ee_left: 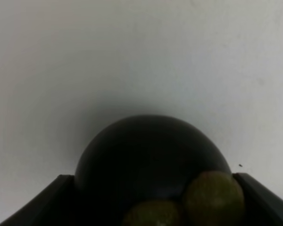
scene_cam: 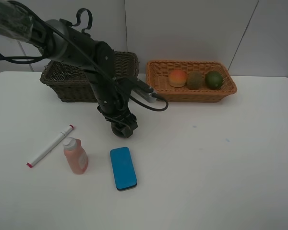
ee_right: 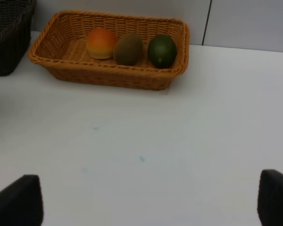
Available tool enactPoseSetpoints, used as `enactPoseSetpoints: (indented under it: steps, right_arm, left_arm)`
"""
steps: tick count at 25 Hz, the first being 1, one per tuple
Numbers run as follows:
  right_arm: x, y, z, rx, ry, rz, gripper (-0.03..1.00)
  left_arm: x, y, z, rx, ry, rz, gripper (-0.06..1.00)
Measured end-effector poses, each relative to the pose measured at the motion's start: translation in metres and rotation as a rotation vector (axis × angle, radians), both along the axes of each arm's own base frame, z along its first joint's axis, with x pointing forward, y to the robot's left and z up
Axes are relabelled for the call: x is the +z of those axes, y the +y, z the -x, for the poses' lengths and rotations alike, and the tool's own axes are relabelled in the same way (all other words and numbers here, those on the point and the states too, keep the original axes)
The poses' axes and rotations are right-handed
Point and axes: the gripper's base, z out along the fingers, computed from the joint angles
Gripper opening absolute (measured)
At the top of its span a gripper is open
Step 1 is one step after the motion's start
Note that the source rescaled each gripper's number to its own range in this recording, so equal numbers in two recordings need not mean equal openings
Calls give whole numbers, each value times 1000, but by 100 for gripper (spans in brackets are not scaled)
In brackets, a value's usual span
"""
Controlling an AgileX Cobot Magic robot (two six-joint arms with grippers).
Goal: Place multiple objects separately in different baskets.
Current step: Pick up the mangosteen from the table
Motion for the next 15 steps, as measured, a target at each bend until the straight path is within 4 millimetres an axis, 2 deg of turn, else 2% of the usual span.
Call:
enactPoseSetpoints:
  steps: [15]
  right_arm:
    - [0,0,0,0,0,0,99]
  left_arm:
    - [0,0,0,0,-1,0,76]
